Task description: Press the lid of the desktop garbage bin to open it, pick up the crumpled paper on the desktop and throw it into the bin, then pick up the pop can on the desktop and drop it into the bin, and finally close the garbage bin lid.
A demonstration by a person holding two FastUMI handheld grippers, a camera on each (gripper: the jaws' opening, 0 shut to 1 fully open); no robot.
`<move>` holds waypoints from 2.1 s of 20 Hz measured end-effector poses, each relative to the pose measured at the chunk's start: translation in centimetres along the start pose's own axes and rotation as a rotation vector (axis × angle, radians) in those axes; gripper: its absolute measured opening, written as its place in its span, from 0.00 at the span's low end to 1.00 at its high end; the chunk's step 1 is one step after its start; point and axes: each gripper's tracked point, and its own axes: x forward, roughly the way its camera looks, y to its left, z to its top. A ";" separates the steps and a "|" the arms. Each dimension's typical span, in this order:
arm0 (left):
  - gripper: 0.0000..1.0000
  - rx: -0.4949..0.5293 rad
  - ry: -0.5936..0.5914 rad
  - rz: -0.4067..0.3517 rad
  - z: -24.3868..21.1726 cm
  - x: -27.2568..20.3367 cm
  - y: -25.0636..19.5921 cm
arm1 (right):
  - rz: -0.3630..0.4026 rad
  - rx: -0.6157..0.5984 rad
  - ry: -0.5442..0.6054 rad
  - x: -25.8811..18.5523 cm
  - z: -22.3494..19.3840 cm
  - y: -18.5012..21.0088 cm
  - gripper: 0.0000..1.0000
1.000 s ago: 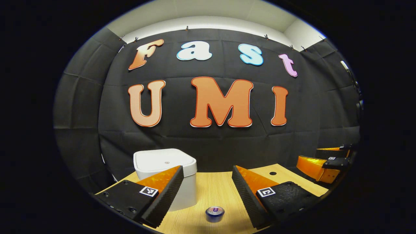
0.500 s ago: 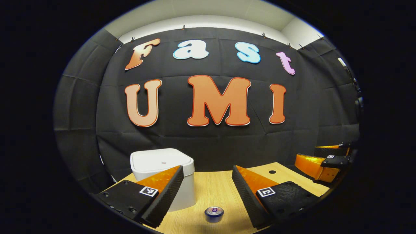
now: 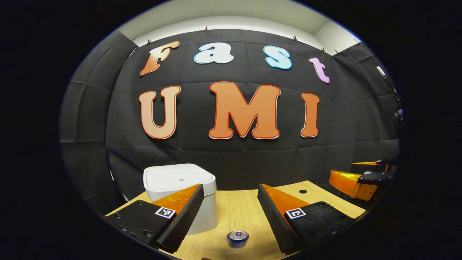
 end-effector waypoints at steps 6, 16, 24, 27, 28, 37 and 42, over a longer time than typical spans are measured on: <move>0.94 -0.016 -0.013 -0.027 0.3 0.5 -0.3 | -0.001 -0.009 0.007 0.7 -0.2 -0.1 0.94; 0.00 -0.043 0.092 0.127 -2.6 4.1 5.5 | 0.016 -0.006 0.027 3.4 -0.5 0.1 0.94; 0.00 -0.016 0.155 0.290 -2.1 11.0 15.0 | 0.016 -0.005 0.037 5.1 -0.4 -0.3 0.94; 0.00 -0.059 0.228 0.312 -3.9 11.9 16.7 | 0.006 -0.002 0.036 5.3 -0.3 -0.9 0.94; 0.00 -0.060 0.244 0.311 -4.4 12.0 16.6 | -0.006 -0.004 0.028 5.3 -0.1 -1.3 0.95; 0.00 -0.154 0.235 0.272 -4.6 12.3 16.5 | -0.006 -0.005 0.046 6.0 -0.8 -1.4 0.95; 0.00 -0.120 0.174 0.343 -1.4 11.2 17.1 | -0.003 0.011 0.048 5.9 -0.7 -1.8 0.95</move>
